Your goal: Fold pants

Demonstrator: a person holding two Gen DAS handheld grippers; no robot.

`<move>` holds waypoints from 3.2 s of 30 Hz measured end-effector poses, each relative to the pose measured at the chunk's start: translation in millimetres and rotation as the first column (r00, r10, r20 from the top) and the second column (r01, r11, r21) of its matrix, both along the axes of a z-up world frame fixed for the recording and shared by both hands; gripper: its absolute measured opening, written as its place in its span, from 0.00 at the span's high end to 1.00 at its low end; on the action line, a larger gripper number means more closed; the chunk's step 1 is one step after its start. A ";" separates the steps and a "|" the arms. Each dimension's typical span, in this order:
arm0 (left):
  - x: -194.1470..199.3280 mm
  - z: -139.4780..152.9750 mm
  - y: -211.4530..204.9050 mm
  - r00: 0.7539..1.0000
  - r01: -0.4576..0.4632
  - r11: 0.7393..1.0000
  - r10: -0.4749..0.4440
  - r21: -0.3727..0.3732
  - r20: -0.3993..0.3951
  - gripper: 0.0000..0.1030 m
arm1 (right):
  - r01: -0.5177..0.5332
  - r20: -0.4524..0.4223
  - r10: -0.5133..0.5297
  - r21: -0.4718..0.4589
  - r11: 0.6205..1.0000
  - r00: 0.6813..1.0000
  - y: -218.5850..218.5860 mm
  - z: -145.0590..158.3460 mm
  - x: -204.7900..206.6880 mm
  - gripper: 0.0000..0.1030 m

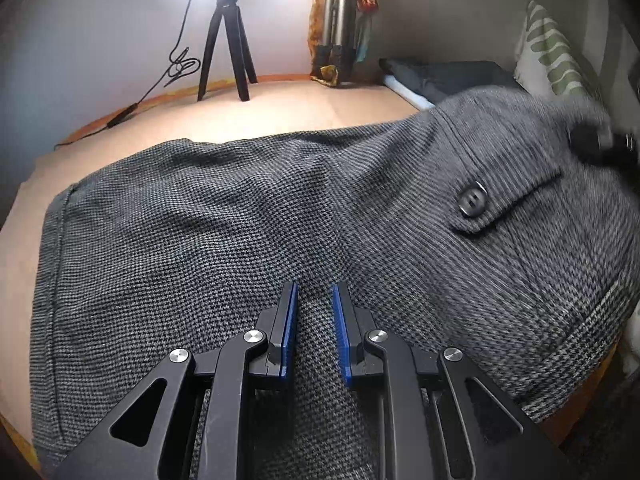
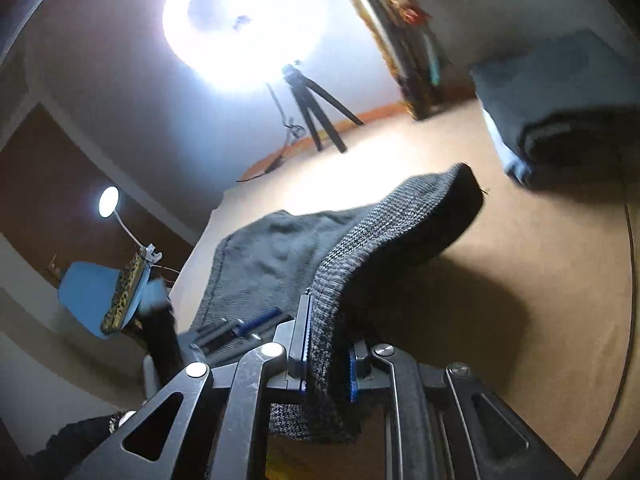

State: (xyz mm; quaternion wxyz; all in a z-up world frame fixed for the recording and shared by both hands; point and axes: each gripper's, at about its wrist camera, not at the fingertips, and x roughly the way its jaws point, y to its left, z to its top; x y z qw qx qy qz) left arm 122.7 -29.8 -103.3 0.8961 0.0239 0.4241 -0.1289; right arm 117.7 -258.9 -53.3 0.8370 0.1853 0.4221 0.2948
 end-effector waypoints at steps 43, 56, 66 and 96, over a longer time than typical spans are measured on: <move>-86.4 71.2 242.6 0.881 -0.448 0.854 0.471 -0.264 0.030 0.84 | -0.502 0.045 0.515 -0.167 0.848 0.856 305.8 -18.8 1.5 0.78; -75.3 64.6 195.3 0.938 -0.338 0.881 0.346 -0.330 -0.038 0.48 | -0.207 0.076 0.209 -0.031 0.978 0.975 184.8 2.5 68.4 0.40; -56.8 36.7 167.5 0.942 -0.336 0.918 0.331 -0.213 -0.060 0.48 | -0.004 -0.134 0.010 0.043 0.999 0.991 123.0 -50.3 129.2 0.40; -74.5 24.6 164.6 0.942 -0.330 0.929 0.335 -0.168 0.001 0.91 | -0.129 -0.040 0.124 -0.175 0.976 0.991 191.3 -66.0 167.9 0.90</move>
